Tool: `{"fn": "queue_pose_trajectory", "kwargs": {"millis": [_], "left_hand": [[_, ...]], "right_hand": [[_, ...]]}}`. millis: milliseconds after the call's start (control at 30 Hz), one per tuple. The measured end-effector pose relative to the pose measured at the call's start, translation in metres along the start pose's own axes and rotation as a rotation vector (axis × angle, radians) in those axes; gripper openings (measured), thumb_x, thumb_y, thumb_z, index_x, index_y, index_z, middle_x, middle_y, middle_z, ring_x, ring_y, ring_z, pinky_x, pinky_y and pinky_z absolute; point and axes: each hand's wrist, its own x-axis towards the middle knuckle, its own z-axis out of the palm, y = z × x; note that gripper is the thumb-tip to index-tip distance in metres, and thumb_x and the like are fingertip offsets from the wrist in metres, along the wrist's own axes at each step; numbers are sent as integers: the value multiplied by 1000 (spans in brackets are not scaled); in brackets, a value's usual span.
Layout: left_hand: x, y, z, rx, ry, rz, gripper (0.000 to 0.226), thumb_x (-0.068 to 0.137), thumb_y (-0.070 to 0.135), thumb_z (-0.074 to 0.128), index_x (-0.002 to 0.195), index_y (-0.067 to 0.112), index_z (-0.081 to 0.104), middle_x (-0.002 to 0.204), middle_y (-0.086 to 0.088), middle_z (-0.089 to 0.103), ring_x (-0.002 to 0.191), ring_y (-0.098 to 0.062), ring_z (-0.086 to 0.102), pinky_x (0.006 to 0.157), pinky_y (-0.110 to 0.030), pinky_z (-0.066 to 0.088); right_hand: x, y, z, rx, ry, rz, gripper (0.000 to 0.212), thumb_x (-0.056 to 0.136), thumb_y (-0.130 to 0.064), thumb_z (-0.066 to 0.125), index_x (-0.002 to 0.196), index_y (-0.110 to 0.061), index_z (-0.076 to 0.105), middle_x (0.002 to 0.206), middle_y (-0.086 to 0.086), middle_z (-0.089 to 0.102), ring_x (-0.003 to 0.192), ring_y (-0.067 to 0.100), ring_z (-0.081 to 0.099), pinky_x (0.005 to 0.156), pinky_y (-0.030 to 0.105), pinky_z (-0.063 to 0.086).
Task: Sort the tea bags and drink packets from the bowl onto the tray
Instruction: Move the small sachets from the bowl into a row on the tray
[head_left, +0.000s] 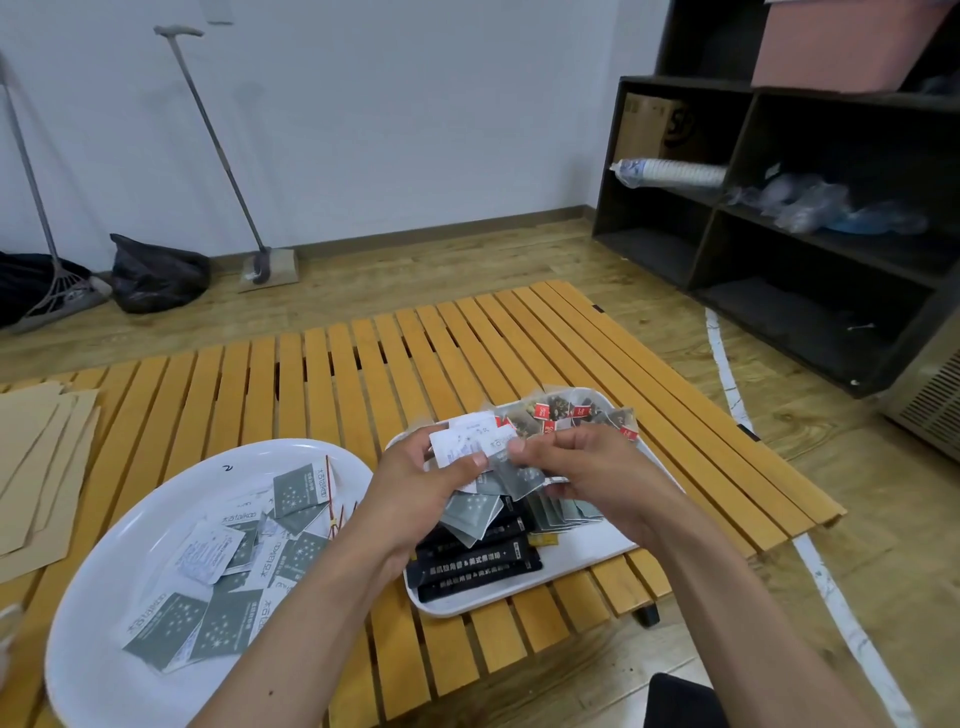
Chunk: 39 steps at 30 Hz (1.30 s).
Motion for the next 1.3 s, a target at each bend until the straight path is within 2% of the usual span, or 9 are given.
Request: {"fn": "queue_pose_trajectory", "kwargs": {"millis": [100, 267, 400, 567, 933, 1000, 1067, 1200, 1300], "left_hand": [[1, 0, -2, 8, 36, 2, 33, 87, 15, 79, 116, 24, 68, 109, 1, 77, 99, -21, 74, 90, -40, 60], [2, 2, -5, -13, 63, 1, 32, 87, 14, 79, 113, 27, 65, 108, 2, 75, 94, -19, 74, 73, -29, 58], [2, 3, -3, 0, 60, -7, 32, 88, 15, 79, 114, 26, 65, 110, 2, 75, 94, -20, 74, 76, -31, 59], [0, 3, -1, 19, 53, -11, 37, 88, 16, 78, 122, 22, 66, 113, 1, 75, 95, -20, 74, 69, -27, 56], [0, 3, -2, 4, 30, 1, 37, 87, 18, 80, 121, 24, 66, 113, 3, 75, 96, -18, 75, 73, -27, 57], [-1, 3, -2, 6, 17, 3, 41, 84, 20, 82, 121, 25, 67, 115, 4, 75, 97, -17, 75, 77, -29, 59], [-1, 2, -1, 11, 3, -5, 44, 80, 22, 86, 119, 26, 68, 116, 4, 75, 97, -19, 75, 83, -36, 61], [-3, 3, 2, 24, -24, -1, 48, 72, 22, 91, 114, 26, 70, 111, 1, 78, 93, -21, 77, 86, -42, 62], [-4, 3, 0, 34, -13, -4, 49, 69, 21, 93, 113, 24, 71, 109, 0, 78, 92, -22, 77, 82, -40, 63]], "right_hand": [[3, 5, -16, -64, 214, 2, 11, 83, -23, 82, 93, -17, 79, 93, -6, 80, 90, 8, 72, 71, 25, 52], [11, 20, -55, -90, 472, 122, 20, 79, -4, 82, 94, -11, 71, 97, 8, 75, 77, 20, 64, 63, 32, 50], [19, 36, -62, -322, 424, 286, 19, 78, -6, 84, 91, -12, 71, 99, 11, 73, 66, 18, 58, 56, 31, 48], [28, 38, -55, -499, 439, 277, 20, 71, -18, 91, 79, -20, 73, 92, 1, 73, 89, 22, 69, 83, 40, 60], [23, 31, -47, -656, 422, 246, 6, 83, -29, 81, 78, -28, 79, 95, -3, 75, 87, 16, 67, 77, 33, 58], [17, 24, -41, -610, 522, 74, 10, 85, -36, 78, 81, -27, 78, 90, -6, 76, 79, 10, 67, 68, 29, 56], [8, 12, -28, -387, 475, -114, 16, 84, -42, 79, 85, -26, 79, 79, -10, 75, 72, 2, 67, 62, 24, 53], [-1, -2, 4, -55, 115, -28, 24, 79, -36, 84, 91, -17, 78, 78, -2, 76, 68, 7, 67, 63, 26, 52], [3, 1, 2, 7, 143, -44, 19, 82, -23, 83, 93, -8, 75, 80, 1, 74, 68, 8, 66, 62, 25, 51]]}}
